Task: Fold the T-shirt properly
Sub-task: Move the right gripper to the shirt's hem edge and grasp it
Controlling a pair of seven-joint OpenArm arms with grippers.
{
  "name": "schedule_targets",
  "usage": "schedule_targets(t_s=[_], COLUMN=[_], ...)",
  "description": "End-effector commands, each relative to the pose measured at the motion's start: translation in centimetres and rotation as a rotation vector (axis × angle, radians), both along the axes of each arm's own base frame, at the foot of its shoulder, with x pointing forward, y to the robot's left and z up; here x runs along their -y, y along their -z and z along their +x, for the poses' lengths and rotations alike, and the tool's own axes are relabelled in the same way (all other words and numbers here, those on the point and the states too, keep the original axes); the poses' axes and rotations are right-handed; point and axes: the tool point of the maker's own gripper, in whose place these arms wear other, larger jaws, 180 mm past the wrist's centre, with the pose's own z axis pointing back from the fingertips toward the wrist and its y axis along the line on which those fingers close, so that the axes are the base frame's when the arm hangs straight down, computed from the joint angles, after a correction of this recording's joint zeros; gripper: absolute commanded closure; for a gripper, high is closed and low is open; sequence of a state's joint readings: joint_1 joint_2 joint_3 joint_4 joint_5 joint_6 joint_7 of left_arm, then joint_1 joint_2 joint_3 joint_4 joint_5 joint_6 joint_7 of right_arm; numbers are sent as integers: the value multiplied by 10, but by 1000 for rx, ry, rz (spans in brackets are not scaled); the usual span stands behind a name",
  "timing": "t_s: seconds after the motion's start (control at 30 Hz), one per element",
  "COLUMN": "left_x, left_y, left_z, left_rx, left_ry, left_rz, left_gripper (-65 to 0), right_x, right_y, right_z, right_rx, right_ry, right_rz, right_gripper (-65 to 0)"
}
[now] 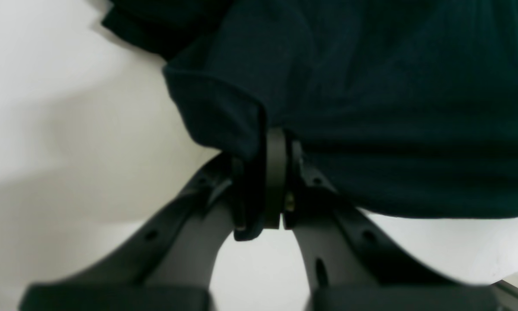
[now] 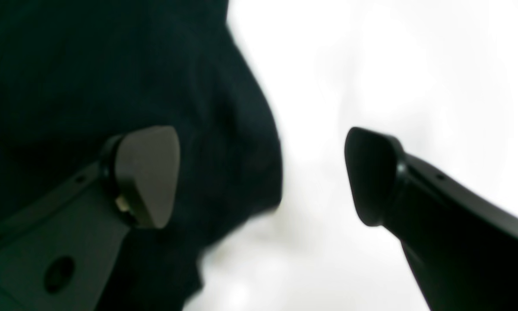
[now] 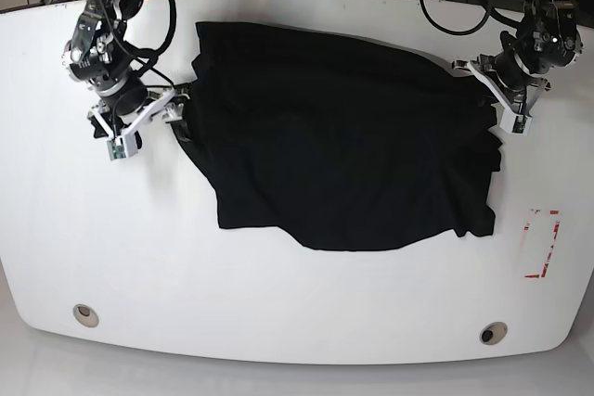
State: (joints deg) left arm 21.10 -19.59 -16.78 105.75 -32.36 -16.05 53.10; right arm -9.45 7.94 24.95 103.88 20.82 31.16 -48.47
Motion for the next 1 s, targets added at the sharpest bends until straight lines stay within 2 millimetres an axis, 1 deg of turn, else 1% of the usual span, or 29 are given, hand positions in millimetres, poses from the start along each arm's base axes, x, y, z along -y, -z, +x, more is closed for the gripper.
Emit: schedule_targets(t_s=[0.0, 0.07, 0.13, 0.4, 0.47, 0.67, 0.73, 0.97], left_x=[-3, -3, -3, -3, -2, -3, -3, -2], left_y=[-12, -12, -12, -12, -11, -12, -12, -12], left_z=[8, 8, 8, 8, 8, 8, 8, 9], left_rx=[43, 43, 43, 43, 42, 44, 44, 45], left_ry=[5, 5, 5, 5, 6, 6, 6, 7], left_rz=[12, 12, 12, 12, 11, 13, 13, 12], left_gripper=[0, 0, 0, 0, 0, 0, 0, 0], right_x=[-4, -9, -18, -46, -55, -70, -72, -93], right_y=[-18, -20, -26, -31, -30, -28, -22, -7], right_z=[32, 50, 71, 142, 157, 187, 192, 203], right_rx=[78, 89, 105, 101, 102, 117, 105, 87], right_ry=[-14, -28, -50, -109, -119, -133, -135, -177], right_rz=[23, 45, 64, 152, 178, 231, 237, 246], right_gripper=[-577, -577, -577, -577, -579, -577, -579, -579])
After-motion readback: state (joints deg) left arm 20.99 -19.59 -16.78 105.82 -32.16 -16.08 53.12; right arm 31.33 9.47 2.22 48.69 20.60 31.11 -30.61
